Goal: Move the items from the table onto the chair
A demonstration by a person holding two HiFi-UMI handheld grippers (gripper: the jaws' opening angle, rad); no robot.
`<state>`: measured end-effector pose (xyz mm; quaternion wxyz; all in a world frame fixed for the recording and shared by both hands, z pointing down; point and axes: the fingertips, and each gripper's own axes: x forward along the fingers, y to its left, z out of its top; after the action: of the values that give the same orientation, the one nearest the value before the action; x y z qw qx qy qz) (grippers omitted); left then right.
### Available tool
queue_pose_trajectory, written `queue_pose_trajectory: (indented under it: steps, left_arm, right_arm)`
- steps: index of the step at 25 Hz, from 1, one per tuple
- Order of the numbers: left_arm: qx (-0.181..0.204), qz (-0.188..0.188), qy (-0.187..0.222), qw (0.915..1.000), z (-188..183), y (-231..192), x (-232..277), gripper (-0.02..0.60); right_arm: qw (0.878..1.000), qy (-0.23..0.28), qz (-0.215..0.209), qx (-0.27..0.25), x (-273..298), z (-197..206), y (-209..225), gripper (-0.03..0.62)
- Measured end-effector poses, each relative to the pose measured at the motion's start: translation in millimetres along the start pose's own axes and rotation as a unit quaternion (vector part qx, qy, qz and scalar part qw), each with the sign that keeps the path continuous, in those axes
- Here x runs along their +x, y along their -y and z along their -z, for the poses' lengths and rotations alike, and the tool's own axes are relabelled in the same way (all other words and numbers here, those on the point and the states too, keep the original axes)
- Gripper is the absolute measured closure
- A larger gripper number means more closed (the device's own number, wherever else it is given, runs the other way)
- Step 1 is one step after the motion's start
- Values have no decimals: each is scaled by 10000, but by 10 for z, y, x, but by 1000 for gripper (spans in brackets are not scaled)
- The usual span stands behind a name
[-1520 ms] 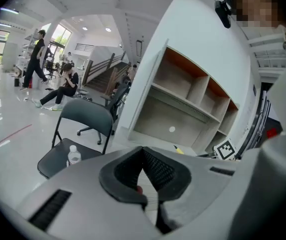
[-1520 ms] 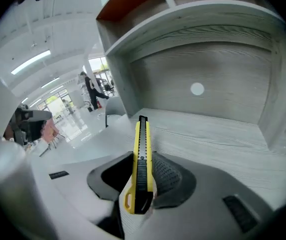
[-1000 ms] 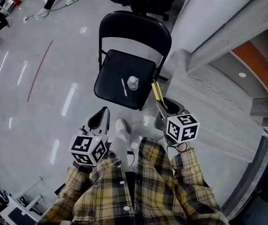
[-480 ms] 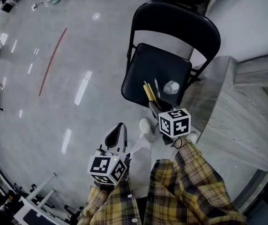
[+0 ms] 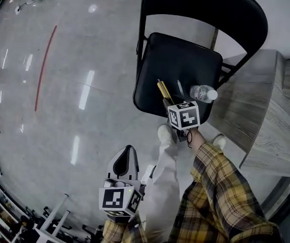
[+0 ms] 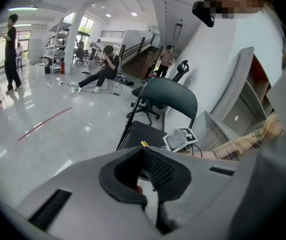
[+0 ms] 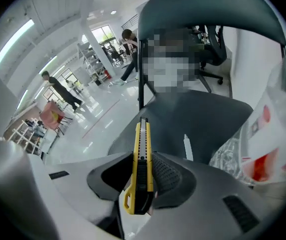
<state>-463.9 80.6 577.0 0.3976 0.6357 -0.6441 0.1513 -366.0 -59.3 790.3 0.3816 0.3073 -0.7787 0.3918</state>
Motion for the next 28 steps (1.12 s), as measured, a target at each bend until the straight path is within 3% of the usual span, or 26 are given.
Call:
queue_pose_trajectory:
  steps: [3, 9, 17, 22, 25, 28]
  left_arm:
    - [-102, 53, -84, 9999, 55, -82, 105, 577]
    - [-268, -10, -101, 9996, 129, -224, 189, 577]
    - [-226, 33, -128, 9997, 99, -168, 208, 577]
    - [-89, 159, -52, 9998, -26, 51, 158, 577]
    - [95, 340, 113, 9993, -231, 280, 101, 577]
    - [225, 522, 256, 9981, -472, 587, -98, 577]
  right_arm:
    - [9998, -104, 141, 46, 232, 73, 150, 465]
    - [9976, -405, 337, -458, 485, 262, 245, 465]
    - [9983, -338, 202, -434, 425, 197, 153, 464]
    - [9986, -114, 89, -509, 149, 83, 46, 464]
    - [9995, 209, -117, -199, -199, -54, -101, 464]
    - [9970, 454, -591, 201, -776, -83, -456, 465]
